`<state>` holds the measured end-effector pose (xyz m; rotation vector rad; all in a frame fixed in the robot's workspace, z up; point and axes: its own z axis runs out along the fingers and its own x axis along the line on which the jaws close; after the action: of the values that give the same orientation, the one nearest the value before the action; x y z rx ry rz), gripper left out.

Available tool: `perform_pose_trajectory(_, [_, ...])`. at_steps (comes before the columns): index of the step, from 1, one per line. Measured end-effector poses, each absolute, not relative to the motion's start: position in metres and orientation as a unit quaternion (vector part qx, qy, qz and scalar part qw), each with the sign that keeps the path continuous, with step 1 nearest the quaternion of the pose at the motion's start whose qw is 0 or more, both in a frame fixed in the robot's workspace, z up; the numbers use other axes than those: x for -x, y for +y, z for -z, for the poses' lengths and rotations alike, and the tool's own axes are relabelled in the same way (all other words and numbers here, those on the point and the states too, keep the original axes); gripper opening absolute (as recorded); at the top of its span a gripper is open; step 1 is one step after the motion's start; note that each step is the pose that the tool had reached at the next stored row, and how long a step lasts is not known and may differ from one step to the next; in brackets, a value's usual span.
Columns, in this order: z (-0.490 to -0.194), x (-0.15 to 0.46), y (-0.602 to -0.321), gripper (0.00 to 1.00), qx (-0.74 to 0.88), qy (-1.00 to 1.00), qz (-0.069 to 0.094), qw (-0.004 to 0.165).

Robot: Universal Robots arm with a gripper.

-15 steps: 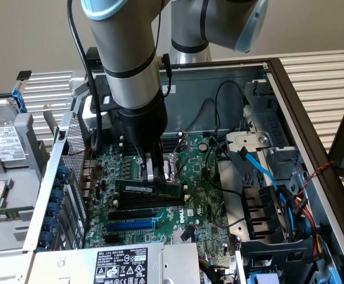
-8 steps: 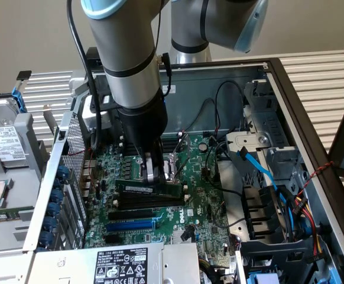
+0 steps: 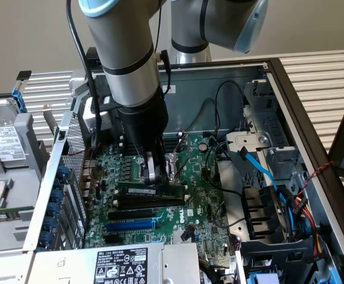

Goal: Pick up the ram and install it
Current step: 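Insert the ram into the slot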

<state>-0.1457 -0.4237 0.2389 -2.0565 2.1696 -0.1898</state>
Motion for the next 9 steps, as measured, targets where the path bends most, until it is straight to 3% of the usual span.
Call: perform_pose_trajectory(9, [-0.2362,0.1506,-0.4199,0.12,0.684,0.722,0.068,0.078])
